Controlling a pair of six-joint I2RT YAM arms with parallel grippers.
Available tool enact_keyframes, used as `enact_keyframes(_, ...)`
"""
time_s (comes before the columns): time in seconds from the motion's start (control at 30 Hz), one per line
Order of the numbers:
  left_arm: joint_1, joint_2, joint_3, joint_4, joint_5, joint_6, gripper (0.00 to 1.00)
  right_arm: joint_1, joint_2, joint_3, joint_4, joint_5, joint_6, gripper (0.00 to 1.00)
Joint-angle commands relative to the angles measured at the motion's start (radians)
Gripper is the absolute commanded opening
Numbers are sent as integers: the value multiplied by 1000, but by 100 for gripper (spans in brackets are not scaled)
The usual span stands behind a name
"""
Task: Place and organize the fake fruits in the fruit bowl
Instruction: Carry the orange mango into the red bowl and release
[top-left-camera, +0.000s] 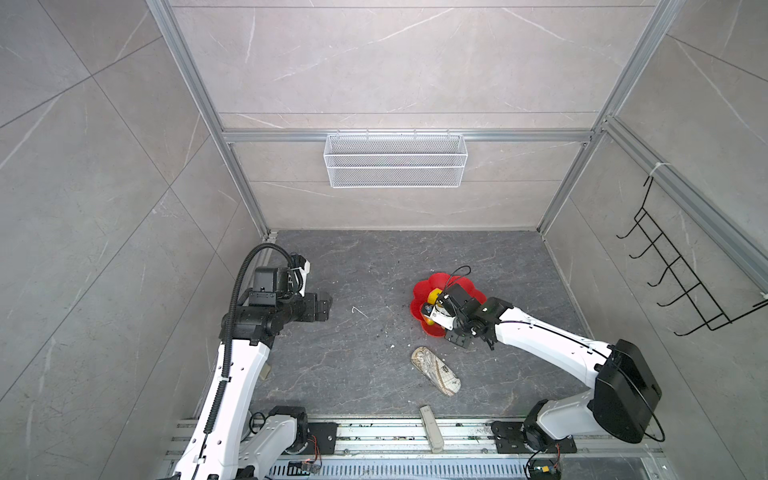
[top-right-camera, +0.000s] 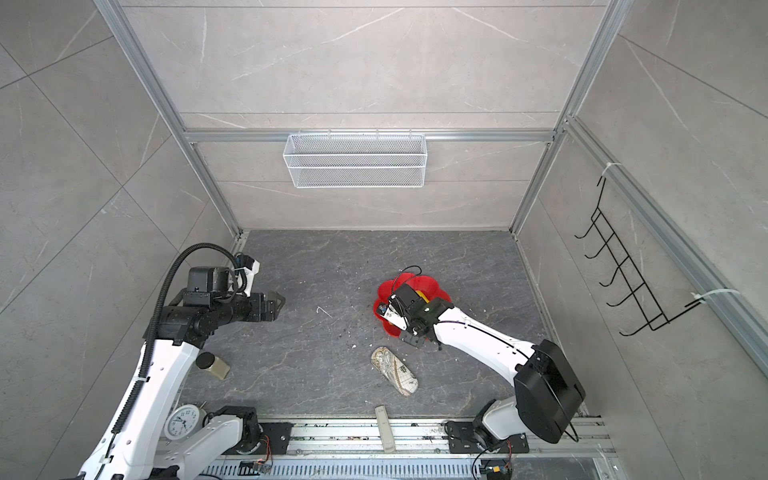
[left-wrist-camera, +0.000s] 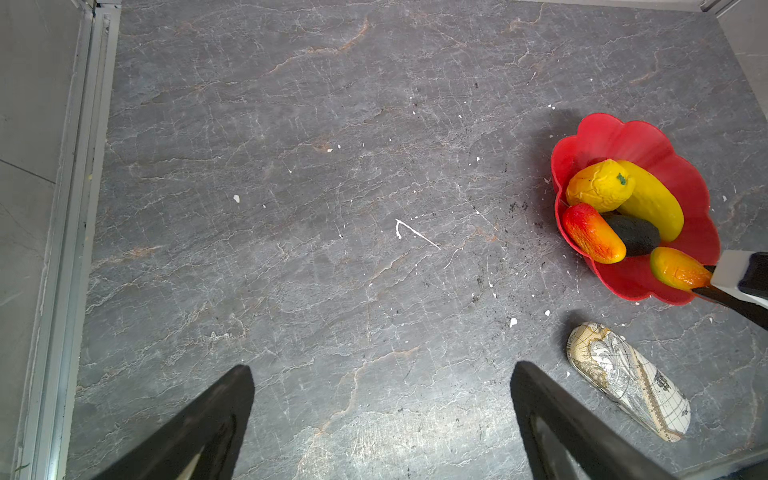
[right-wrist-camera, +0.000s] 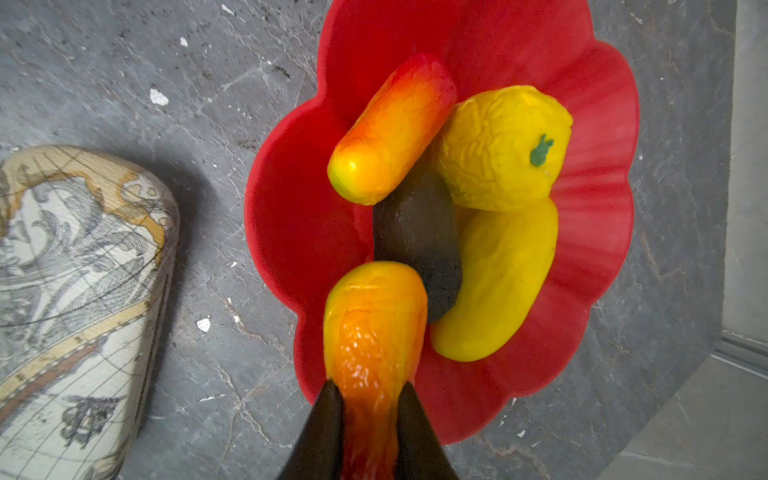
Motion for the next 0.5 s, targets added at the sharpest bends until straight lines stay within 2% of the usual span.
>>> enact_keyframes(0.0, 1, -5, 6, 34, 14, 15, 100, -2, 6, 1, 20, -2, -12, 40)
enact_keyframes(0.17, 1, -1, 8, 33, 13, 15, 100, -4, -25, 12, 25, 6, -1, 98)
enact_keyframes(0.4, 2, 13, 18, 38, 18, 16, 100, -9, -174, 5, 83, 3, 3, 100)
enact_keyframes(0.47, 2, 17, 21, 40, 23, 15, 100, -10, -193, 4, 101, 35, 13, 100)
